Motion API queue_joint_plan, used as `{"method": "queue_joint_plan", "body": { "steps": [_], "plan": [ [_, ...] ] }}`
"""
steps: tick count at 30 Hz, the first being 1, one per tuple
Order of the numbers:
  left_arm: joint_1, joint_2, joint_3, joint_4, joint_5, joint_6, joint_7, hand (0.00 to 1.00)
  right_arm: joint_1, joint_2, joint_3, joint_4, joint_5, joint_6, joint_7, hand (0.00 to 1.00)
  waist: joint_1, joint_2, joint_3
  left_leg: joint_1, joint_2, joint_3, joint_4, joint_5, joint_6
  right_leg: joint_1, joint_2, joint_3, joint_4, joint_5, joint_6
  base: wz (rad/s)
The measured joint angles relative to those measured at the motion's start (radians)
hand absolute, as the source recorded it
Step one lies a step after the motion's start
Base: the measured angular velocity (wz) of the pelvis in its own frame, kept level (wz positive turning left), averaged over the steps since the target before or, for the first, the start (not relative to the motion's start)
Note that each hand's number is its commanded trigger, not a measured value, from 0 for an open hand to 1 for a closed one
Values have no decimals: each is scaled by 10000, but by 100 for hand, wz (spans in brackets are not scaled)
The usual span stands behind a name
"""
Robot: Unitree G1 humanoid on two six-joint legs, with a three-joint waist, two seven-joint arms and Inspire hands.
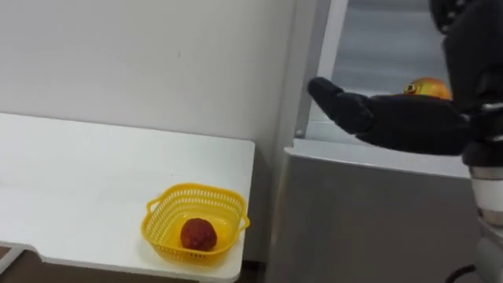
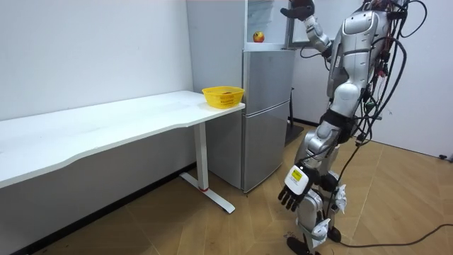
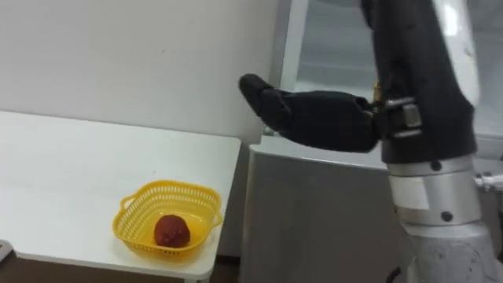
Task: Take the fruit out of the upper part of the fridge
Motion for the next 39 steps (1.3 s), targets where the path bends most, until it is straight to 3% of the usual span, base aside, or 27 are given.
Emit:
{"method": "queue_joint_plan", "body": {
  "steps": [3, 13, 17, 24, 26, 30, 34, 39],
  "plan": [
    [22, -98, -22, 140, 0, -11, 45, 0, 143, 4, -308, 287, 25, -139, -313, 0, -292, -22, 9, 20, 10, 46, -25, 8, -12, 8, 8, -2, -7, 6, -9, -6],
    [77, -138, -20, 221, 0, -47, 54, 0, 411, 2, -807, 1964, 1482, -244, -901, 0, -310, 11, 36, 169, 20, 20, -22, 6, -11, 106, -1, -67, -45, 10, -9, 1],
    [20, -224, -11, 205, -3, -11, 39, 0, 385, 1, -972, 2606, 1711, 11, -891, 0, -255, 50, 58, 141, 81, 11, -30, 6, -11, 58, -22, -141, -30, 10, -9, 0],
    [94, -299, 134, 195, 20, 92, -138, 0, 265, -38, -1514, 3459, 2149, 362, -1029, 0, -240, -34, -31, 35, 31, 13, -6, 10, -18, -54, 3, -162, -25, 9, -8, 0],
    [144, -333, 211, 107, 56, 81, -149, 0, -69, -135, -1619, 4007, 2311, 402, -1060, 0, -249, -55, -44, 13, 20, 9, -5, 10, -16, -76, -7, -182, -21, 9, -8, 0],
    [161, -234, 435, 23, 76, 68, -351, 0, -980, -941, -1636, 4922, 2832, 588, -1147, 0, -269, -129, -53, -14, 8, -71, -28, 16, -22, -66, -16, -360, -28, 8, -7, 4],
    [174, -139, 493, -11, 77, 80, -398, 0, -1594, -1460, -1633, 5350, 3155, 581, -1212, 0, -281, -337, 8, 71, 0, -254, -19, 24, -34, 98, -20, -600, -57, 7, -6, 15],
    [314, -140, 556, -271, 77, 188, -427, 0, -1612, -1625, -1574, 5729, 3498, 864, -828, 0, -206, -558, -1, 36, -21, -353, -20, 20, -34, 164, -33, -678, -63, 6, -5, 7]
  ]
}}
